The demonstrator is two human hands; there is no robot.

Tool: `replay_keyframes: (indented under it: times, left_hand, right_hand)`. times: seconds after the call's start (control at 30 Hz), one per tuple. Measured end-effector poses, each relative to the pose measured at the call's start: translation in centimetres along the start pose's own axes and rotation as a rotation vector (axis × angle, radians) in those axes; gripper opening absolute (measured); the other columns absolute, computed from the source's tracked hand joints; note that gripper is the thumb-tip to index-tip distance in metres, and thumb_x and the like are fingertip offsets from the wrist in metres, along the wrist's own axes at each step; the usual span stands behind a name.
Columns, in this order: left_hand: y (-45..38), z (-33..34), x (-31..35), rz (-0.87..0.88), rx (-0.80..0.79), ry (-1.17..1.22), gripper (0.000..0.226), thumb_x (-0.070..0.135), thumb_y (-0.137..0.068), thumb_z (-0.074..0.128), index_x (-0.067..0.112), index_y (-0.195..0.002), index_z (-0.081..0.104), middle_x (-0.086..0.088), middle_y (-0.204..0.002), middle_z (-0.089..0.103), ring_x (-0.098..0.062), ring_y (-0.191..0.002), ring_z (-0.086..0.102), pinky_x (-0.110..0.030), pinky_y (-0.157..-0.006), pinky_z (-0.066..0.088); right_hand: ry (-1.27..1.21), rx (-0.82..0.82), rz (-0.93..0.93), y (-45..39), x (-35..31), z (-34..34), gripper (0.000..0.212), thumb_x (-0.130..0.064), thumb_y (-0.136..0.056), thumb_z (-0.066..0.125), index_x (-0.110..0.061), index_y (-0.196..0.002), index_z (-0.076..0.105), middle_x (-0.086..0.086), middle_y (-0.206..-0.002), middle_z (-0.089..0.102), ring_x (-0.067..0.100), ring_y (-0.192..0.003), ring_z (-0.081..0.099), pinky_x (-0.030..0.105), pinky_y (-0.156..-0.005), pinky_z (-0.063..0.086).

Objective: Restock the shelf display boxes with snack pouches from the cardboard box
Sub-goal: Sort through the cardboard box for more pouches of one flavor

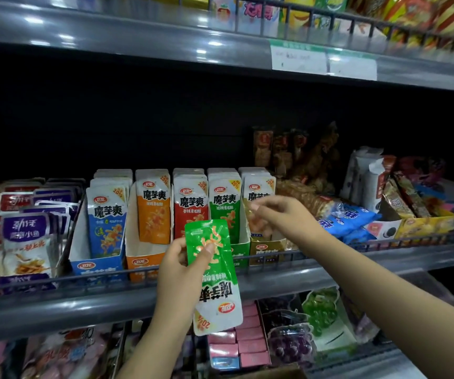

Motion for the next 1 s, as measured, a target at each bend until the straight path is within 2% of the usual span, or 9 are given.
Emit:
replay_keyframes:
  times: [0.13, 0.23, 0.47, 0.57, 0.67, 0.77, 0.87, 0.93, 1.0]
  left_hand:
    - [0.1, -0.2, 0.3, -0.062, -0.017, 0.106, 0.016, 0.014, -0.081, 0.071, 0.012, -0.094, 0.062, -0.004, -0.081, 0.073, -0.013, -0.065, 0.070, -0.025, -0.049, 0.052]
    - [0.3, 0.2, 0.1, -0.129, -0.084, 0.174, 0.021, 0.015, -0.077, 0.072, 0.009, -0.095, 0.062, -0.011, -0.087, 0.074, -0.022, -0.073, 0.070, -0.029, -0.056, 0.054]
    - [0.3, 0.3, 0.6, -0.290, -0.353, 0.270, 0.038, 0.021, -0.064, 0.068, 0.010, -0.100, 0.066, -0.007, -0.085, 0.073, -0.018, -0.069, 0.068, -0.028, -0.056, 0.053]
    - [0.2, 0.0, 0.5, -0.264, -0.304, 0.243, 0.034, 0.021, -0.062, 0.069, 0.011, -0.095, 0.066, -0.004, -0.078, 0.073, -0.013, -0.061, 0.066, -0.021, -0.051, 0.052]
    - [-0.1, -0.3, 0.2, -0.239, -0.190, 0.307, 0.038, 0.019, -0.059, 0.073, 0.008, -0.094, 0.064, -0.006, -0.078, 0.074, -0.014, -0.060, 0.068, -0.019, -0.045, 0.051]
    - [-0.2, -0.4, 0.1, -0.224, -0.134, 0.397, 0.044, 0.017, -0.058, 0.074, 0.007, -0.099, 0.063, -0.007, -0.084, 0.074, -0.016, -0.065, 0.070, -0.021, -0.048, 0.053]
    - [-0.2, -0.1, 0.1, -0.214, -0.158, 0.463, 0.040, 0.015, -0.061, 0.072, 0.008, -0.100, 0.063, -0.005, -0.086, 0.075, -0.017, -0.073, 0.072, -0.024, -0.055, 0.056]
    - [-0.1, 0.1, 0.1, -0.189, -0.181, 0.433, 0.034, 0.016, -0.066, 0.070, 0.007, -0.099, 0.064, -0.005, -0.092, 0.075, -0.016, -0.078, 0.072, -0.028, -0.063, 0.058]
    - [0.0, 0.0, 0.1, -0.063, -0.144, 0.138, 0.031, 0.021, -0.075, 0.070, 0.009, -0.102, 0.065, -0.002, -0.096, 0.073, -0.013, -0.081, 0.070, -0.022, -0.067, 0.055]
  right_hand:
    - [0.046, -0.270, 0.070, 2.7, -0.2, 1.7, 0.019, -0.025, -0.088, 0.063, -0.012, -0.099, 0.070, -0.001, -0.087, 0.072, 0.013, -0.075, 0.067, 0.024, -0.065, 0.055]
    - [0.008, -0.273, 0.054, 3.9, -0.7, 2.3, 0.006, -0.018, -0.085, 0.066, -0.014, -0.085, 0.071, -0.003, -0.072, 0.070, 0.008, -0.065, 0.064, 0.019, -0.059, 0.052]
    - [-0.114, -0.412, 0.138, 4.5, -1.4, 2.1, 0.022, -0.004, -0.094, 0.049, -0.011, -0.075, 0.058, -0.001, -0.068, 0.055, 0.007, -0.059, 0.049, 0.016, -0.057, 0.040]
    - [-0.055, -0.372, 0.131, 4.5, -1.3, 1.8, 0.022, -0.011, -0.096, 0.051, -0.015, -0.076, 0.060, 0.004, -0.073, 0.055, 0.009, -0.063, 0.051, 0.016, -0.058, 0.042]
    - [0.042, -0.336, 0.137, 4.5, -1.4, 1.2, 0.013, -0.029, -0.086, 0.063, -0.016, -0.085, 0.065, 0.003, -0.079, 0.068, 0.015, -0.073, 0.063, 0.023, -0.065, 0.050]
    - [0.080, -0.331, 0.186, 4.0, -1.1, 0.5, 0.026, -0.024, -0.071, 0.076, -0.008, -0.090, 0.068, 0.007, -0.086, 0.074, 0.021, -0.081, 0.067, 0.034, -0.079, 0.052]
    - [-0.066, -0.182, 0.269, 3.0, -0.7, -0.4, 0.044, -0.019, -0.057, 0.080, 0.003, -0.093, 0.068, 0.019, -0.096, 0.071, 0.030, -0.089, 0.064, 0.044, -0.092, 0.049]
    - [-0.254, -0.064, 0.302, 2.1, -0.4, -0.9, 0.053, -0.015, -0.058, 0.079, 0.010, -0.102, 0.063, 0.022, -0.096, 0.069, 0.030, -0.086, 0.062, 0.040, -0.086, 0.053]
    - [-0.334, 0.041, 0.280, 1.3, -0.7, -1.5, 0.039, -0.011, -0.072, 0.075, 0.007, -0.103, 0.063, 0.018, -0.090, 0.068, 0.024, -0.072, 0.064, 0.028, -0.063, 0.053]
Point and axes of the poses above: each hand's wrist, its own y-axis away from the middle knuckle, its own z-axis out of the palm, x = y × z, the point moved 3 cm from there along -y, towards the middle knuckle
